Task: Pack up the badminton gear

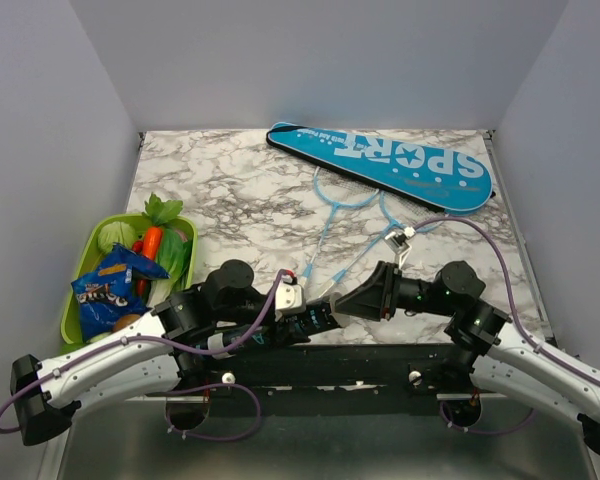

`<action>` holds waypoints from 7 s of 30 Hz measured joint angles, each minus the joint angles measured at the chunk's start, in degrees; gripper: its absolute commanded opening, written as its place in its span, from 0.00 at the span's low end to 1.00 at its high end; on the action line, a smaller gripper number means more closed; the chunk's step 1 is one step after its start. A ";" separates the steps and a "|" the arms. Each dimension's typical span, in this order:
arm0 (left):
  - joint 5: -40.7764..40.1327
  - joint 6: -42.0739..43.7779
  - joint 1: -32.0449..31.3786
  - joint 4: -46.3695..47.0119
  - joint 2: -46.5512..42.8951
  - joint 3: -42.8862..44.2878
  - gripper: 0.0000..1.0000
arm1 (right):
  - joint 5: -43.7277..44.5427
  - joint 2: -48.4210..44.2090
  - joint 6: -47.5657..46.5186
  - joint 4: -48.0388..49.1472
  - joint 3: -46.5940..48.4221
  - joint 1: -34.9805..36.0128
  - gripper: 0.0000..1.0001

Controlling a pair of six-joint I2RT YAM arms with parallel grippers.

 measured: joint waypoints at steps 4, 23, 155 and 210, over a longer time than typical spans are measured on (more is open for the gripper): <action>-0.02 -0.07 0.00 0.13 -0.61 -0.20 0.16 | 0.61 -1.25 0.94 1.36 -1.57 0.00 0.52; -5.70 0.09 -0.04 0.11 -2.67 -0.85 0.16 | 0.52 -4.04 1.09 -0.66 -4.28 0.02 0.47; -17.68 40.17 26.71 14.25 92.21 73.99 0.93 | 32.61 -6.71 -8.79 -65.61 29.03 3.32 0.61; -22.08 44.17 26.88 26.88 104.19 80.63 0.00 | 29.05 -1.11 -4.61 -60.61 22.49 3.32 0.37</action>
